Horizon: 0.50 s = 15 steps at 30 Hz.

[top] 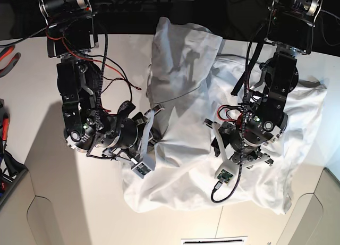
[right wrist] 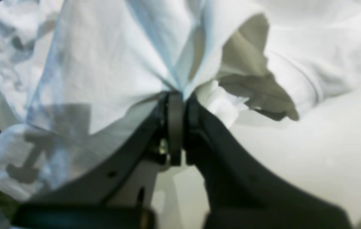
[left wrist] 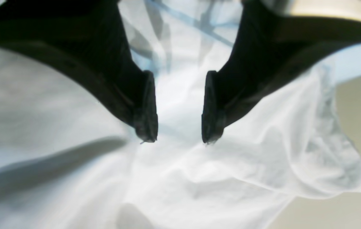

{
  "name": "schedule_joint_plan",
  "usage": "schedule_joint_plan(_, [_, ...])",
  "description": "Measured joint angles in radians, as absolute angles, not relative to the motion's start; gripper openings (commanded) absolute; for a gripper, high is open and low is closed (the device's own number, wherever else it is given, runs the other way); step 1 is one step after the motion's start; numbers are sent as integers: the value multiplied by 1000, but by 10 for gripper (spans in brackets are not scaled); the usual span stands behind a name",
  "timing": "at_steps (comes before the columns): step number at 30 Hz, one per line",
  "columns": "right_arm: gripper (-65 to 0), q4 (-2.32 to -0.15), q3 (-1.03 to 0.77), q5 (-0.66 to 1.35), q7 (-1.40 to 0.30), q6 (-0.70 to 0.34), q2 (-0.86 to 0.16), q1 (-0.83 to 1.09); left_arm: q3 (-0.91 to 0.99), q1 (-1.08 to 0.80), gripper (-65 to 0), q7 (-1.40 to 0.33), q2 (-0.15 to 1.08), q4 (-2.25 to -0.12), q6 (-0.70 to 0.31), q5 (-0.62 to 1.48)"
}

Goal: Layout the t-shirt on the table in an organized manner, then fold the t-shirt properly
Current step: 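Bring the right gripper beside the left gripper and pinch the shirt, then pull the shirt apart with both grippers toward its side edges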

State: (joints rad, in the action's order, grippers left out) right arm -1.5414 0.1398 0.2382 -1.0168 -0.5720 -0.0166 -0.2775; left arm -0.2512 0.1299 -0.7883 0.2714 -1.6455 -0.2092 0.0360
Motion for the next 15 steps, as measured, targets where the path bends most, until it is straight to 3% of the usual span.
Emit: schedule_joint_plan(15, [-650, -1549, 68, 242, -1063, -556, -105, -194, -251, 95, -383, -807, 414, -1645, -209, 36])
